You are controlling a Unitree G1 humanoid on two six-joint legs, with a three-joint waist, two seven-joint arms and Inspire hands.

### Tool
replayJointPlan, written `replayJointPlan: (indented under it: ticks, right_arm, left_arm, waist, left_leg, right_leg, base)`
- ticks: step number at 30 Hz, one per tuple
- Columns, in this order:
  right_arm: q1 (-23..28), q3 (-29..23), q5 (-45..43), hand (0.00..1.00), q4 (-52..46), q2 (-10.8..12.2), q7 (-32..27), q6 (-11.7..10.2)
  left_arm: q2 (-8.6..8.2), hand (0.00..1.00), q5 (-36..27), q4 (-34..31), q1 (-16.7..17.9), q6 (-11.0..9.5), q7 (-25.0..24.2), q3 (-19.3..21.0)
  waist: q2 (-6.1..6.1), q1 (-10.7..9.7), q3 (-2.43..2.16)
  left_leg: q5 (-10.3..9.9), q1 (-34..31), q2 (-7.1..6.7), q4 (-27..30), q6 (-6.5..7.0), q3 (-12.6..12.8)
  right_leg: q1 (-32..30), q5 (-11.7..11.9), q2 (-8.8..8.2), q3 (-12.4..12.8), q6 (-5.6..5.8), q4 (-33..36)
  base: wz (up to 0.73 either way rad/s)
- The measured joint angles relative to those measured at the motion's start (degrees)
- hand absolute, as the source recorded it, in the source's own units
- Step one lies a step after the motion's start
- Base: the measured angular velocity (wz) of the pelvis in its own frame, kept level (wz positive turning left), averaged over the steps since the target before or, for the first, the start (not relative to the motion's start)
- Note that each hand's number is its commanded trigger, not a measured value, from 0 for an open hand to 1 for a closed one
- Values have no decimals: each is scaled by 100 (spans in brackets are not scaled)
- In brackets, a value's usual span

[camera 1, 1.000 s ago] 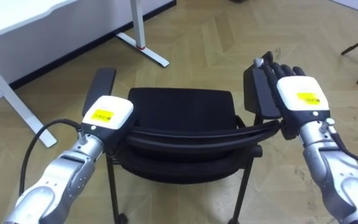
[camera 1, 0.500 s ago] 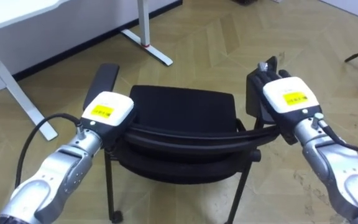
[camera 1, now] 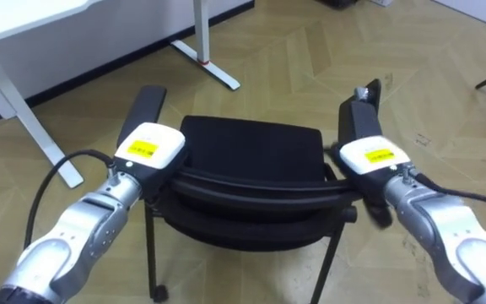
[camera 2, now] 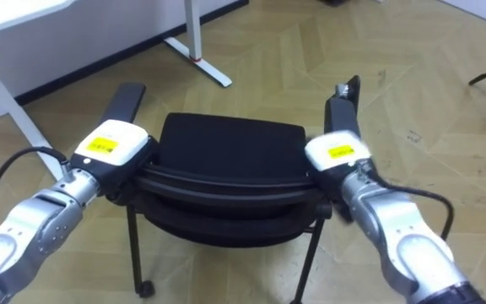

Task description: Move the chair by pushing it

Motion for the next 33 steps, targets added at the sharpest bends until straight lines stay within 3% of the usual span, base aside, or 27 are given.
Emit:
replayJointPlan:
  ticks: [16,23,33]
  right_arm:
    - [-7,122,535,0,-440,-119,704,-24]
    - [-1,341,683,0,-1163,-143,1176,-206]
    - [181,354,735,0,-1826,-119,1254,-390]
  left_arm:
    - [59,100,-13,82,-64,-141,90,-106]
    - [80,100,-19,215,-118,-204,243,-139]
    - [107,100,-16,218,-162,-193,295,-194]
  waist:
    - [-60,107,2]
    - [-110,118,4]
    - [-200,114,10]
  left_leg:
    - [0,44,-1,-1,0,-6]
    - [0,53,-3,1,0,5]
    - [0,36,-12,-6,0,-43]
  right_leg:
    - [56,-1,-3,-21,1,-18]
    - [52,-2,-1,-7,1,-7]
    - [52,-4,-9,-14,2,-10]
  base:
    - [0]
    - [0]
    - [0]
